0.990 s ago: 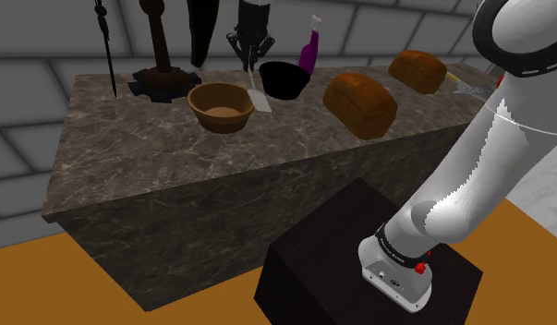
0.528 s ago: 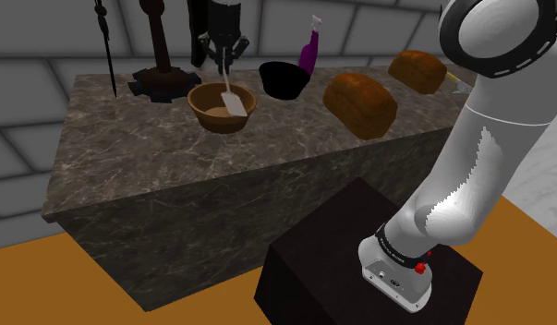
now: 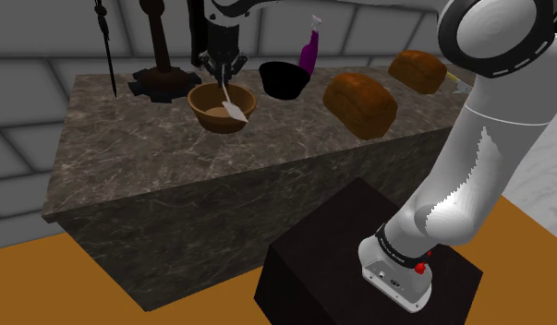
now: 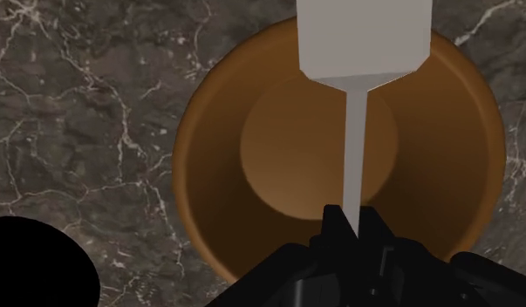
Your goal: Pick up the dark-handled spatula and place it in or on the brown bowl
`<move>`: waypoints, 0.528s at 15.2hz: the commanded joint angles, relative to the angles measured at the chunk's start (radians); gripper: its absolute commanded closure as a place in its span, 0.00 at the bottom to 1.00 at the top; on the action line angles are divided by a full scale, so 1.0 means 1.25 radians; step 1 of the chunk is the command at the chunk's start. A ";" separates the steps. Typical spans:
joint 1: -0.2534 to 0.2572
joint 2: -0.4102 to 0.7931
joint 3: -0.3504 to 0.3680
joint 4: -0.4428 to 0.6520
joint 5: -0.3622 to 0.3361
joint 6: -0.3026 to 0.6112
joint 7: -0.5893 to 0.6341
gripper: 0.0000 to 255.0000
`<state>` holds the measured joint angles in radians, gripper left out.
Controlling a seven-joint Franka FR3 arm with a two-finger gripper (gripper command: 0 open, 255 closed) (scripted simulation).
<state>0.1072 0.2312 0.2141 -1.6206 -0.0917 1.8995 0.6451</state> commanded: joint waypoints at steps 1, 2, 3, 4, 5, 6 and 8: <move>0.000 0.004 0.000 -0.014 -0.001 0.018 0.001 1.00; 0.000 0.006 -0.001 -0.023 -0.002 0.029 0.002 1.00; 0.000 0.007 -0.001 -0.031 -0.003 0.039 0.003 1.00; 0.000 0.009 -0.001 -0.040 -0.003 0.049 0.004 1.00; 0.000 0.011 -0.001 -0.047 -0.004 0.058 0.004 1.00; 0.000 0.011 -0.001 -0.047 -0.004 0.058 0.004 1.00; 0.000 0.011 -0.001 -0.047 -0.004 0.058 0.004 1.00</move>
<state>0.1062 0.2417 0.2123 -1.6769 -0.0966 1.9703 0.6499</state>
